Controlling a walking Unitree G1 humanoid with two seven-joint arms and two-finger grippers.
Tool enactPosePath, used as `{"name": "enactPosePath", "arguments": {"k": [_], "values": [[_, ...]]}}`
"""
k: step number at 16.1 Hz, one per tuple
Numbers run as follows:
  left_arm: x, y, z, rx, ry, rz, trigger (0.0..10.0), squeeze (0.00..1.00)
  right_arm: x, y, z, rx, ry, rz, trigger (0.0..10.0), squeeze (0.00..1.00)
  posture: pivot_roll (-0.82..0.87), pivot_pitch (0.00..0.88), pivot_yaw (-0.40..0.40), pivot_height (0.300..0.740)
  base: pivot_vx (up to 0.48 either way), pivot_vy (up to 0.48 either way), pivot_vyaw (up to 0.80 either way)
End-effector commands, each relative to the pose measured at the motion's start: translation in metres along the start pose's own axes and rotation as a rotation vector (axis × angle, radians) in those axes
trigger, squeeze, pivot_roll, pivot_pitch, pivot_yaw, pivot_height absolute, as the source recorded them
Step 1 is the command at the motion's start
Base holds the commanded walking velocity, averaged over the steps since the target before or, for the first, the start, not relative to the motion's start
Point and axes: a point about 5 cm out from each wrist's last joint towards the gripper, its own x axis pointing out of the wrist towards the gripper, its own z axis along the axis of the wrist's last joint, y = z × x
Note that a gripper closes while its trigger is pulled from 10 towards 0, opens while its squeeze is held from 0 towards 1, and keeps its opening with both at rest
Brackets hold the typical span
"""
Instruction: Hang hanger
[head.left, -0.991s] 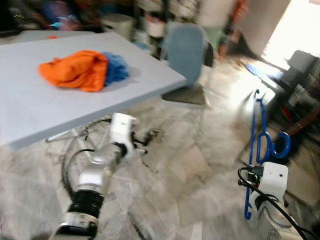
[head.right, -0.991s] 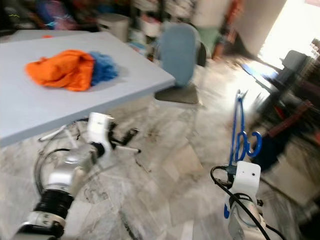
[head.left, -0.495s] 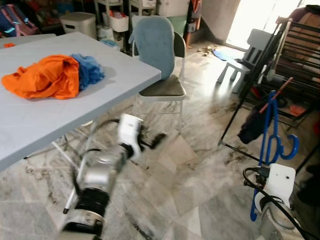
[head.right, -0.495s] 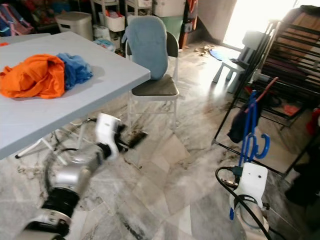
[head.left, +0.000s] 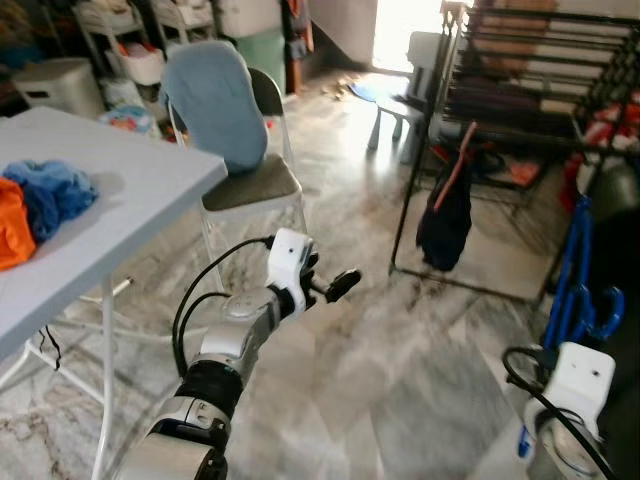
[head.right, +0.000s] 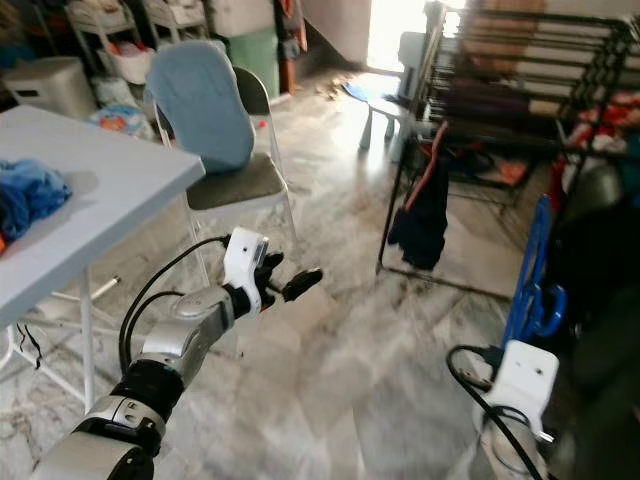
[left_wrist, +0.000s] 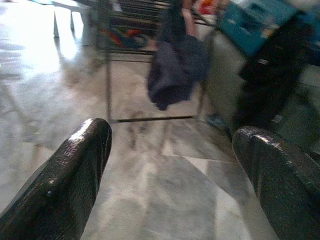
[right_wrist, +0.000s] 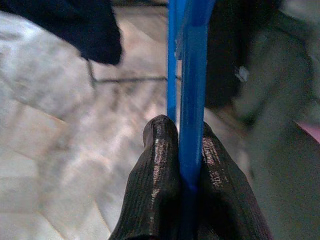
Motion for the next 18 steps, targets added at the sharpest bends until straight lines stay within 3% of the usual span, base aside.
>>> {"name": "enactPosePath", "arguments": {"k": [1, 7, 16, 18], "values": [[-0.002, 0.009, 0.004, 0.021, -0.003, 0.031, 10.0, 0.0, 0.002, 0.009, 0.004, -0.004, -0.015, 0.031, 10.0, 0.0, -0.01, 0.0, 0.005, 0.74, 0.45, 0.0, -0.8], [0.002, 0.008, 0.001, 0.012, -0.001, 0.035, 10.0, 0.0, 0.011, 0.004, -0.003, -0.035, 0.072, 0.047, 10.0, 0.0, -0.01, 0.0, -0.007, 0.74, 0.378, 0.215, 0.0], [0.005, 0.01, 0.001, 0.054, 0.018, 0.035, 10.0, 0.0, 0.012, 0.012, -0.008, -0.04, 0.119, 0.076, 10.0, 0.0, -0.01, 0.0, -0.014, 0.74, 0.295, 0.379, -0.79], [0.005, 0.008, -0.003, 0.058, 0.043, 0.031, 10.0, 0.0, 0.013, 0.016, -0.008, -0.042, 0.124, 0.093, 10.0, 0.0, 0.0, 0.0, -0.012, 0.74, 0.452, 0.0, 0.0]]}}
